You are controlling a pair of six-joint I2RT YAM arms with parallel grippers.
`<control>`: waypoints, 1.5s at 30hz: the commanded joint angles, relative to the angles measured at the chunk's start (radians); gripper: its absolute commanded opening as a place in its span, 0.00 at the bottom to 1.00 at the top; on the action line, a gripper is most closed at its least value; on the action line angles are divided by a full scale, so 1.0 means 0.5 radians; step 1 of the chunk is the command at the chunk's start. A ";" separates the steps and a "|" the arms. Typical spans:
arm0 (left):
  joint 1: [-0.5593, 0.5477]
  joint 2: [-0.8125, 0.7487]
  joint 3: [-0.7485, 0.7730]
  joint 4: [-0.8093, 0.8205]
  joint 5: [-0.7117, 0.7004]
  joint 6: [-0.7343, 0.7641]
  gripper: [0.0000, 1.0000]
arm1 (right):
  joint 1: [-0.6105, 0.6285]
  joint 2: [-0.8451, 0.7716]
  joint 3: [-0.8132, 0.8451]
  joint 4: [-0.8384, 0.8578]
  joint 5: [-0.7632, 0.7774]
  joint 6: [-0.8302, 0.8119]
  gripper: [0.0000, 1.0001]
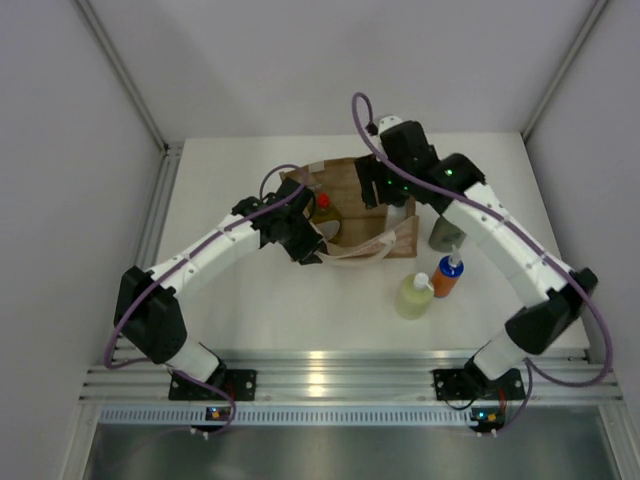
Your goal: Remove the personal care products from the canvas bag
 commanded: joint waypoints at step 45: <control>-0.020 -0.055 0.038 0.010 0.072 -0.007 0.31 | -0.264 0.778 -0.248 0.182 0.420 0.199 0.38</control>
